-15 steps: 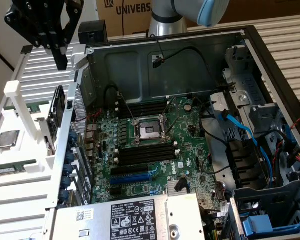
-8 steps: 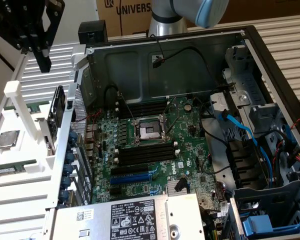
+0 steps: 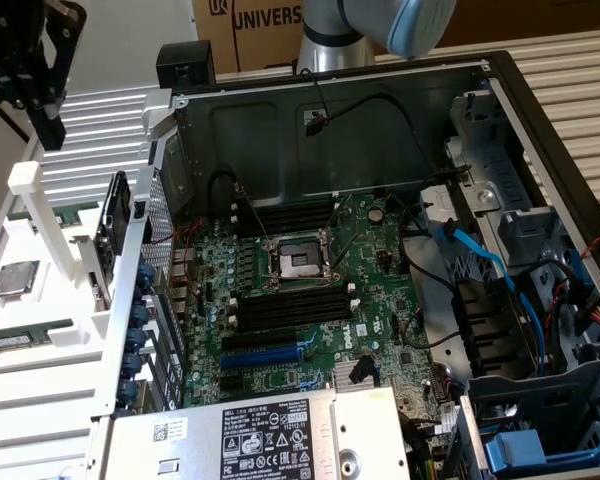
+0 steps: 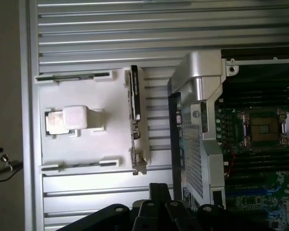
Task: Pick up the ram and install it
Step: 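Reach for the ram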
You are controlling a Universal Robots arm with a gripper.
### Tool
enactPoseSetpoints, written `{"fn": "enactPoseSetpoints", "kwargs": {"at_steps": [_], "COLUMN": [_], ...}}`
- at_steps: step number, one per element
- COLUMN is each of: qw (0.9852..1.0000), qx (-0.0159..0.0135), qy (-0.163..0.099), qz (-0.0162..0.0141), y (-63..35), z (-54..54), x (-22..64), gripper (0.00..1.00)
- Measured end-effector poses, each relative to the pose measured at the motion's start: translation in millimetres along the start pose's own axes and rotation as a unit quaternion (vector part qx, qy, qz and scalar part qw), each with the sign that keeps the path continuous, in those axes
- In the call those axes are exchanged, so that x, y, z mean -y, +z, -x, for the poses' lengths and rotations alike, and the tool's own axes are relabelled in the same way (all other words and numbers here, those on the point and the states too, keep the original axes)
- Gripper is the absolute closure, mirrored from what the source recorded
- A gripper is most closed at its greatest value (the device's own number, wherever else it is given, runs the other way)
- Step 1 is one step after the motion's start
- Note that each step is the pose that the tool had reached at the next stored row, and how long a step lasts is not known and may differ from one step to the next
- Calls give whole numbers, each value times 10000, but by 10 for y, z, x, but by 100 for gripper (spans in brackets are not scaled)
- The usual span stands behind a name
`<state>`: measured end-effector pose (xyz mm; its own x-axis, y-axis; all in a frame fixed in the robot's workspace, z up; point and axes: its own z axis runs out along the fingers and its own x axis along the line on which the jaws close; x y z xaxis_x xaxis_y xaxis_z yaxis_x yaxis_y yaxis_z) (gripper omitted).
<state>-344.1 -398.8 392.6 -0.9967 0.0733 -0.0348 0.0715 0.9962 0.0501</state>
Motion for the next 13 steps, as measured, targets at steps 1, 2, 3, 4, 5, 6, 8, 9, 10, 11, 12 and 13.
{"fn": "enactPoseSetpoints", "kwargs": {"at_steps": [1, 2, 3, 4, 5, 6, 8, 9, 10, 11, 12, 13], "qw": [10000, 10000, 10000, 10000, 10000, 10000, 10000, 10000, 10000, 10000, 9999, 9999], "qx": [2, 4, 4, 4, 4, 4, 6, 8, 10, 7, 3, -29], "qy": [-1, -1, -1, -1, 0, -1, -2, -3, -4, -6, -12, -24], "qz": [0, 1, 0, 0, 0, 0, -34, -49, -77, -92, -103, -110], "y": [-2, -5, -7, -9, -11, -12, 6, 12, 23, 25, 27, 26], "z": [-45, -137, -184, -228, -273, -413, -593, -633, -701, -761, -818, -841], "x": [3, 10, 13, 17, 20, 29, 1, -13, -48, -73, -93, -111], "gripper": [90, 90, 90, 90, 90, 90, 90, 90, 90, 90, 90, 90]}}
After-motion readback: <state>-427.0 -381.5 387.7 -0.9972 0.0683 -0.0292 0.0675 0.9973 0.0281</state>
